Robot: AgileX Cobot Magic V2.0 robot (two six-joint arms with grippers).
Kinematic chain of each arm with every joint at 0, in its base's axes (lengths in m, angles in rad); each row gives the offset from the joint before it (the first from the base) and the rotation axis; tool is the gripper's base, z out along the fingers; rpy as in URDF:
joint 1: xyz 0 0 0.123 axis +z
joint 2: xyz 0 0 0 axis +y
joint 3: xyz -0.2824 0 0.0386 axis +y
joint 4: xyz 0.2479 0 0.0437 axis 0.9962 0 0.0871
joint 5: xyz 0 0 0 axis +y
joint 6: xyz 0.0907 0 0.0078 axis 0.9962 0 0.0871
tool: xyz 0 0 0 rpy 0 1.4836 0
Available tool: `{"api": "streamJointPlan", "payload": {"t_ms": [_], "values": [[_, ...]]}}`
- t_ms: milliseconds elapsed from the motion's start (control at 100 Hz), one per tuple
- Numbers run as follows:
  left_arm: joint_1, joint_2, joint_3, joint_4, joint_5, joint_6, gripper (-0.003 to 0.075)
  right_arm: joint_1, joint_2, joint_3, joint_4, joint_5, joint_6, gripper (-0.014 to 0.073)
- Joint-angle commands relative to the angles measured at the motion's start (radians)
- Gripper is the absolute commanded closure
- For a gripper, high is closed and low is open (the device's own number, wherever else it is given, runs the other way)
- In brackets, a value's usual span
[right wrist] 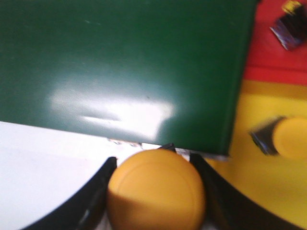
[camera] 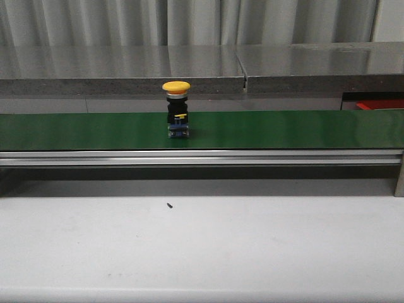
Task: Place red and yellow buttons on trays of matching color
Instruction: 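Hold the right gripper above the belt end as the next yellow button arrives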
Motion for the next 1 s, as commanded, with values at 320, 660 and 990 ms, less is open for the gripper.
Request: {"api": "streamJointPlan", "payload": {"t_ms": [320,660,990], "values": [[-0.008,0.004,-0.027,-0.028,-0.069,0.000,0.0739,-0.261,-0.044,0.255,0.072,-0.311,0.004,0.0477],[-0.008,0.004,-0.027,-0.028,-0.069,0.000,0.0739,-0.255,0.074,0.300,0.120,-0.423,-0.001,0.0477],[-0.008,0.004,-0.027,-0.028,-0.069,0.000,0.0739,-0.255,0.119,0.300,0.120,-0.383,-0.004,0.0403]]}}
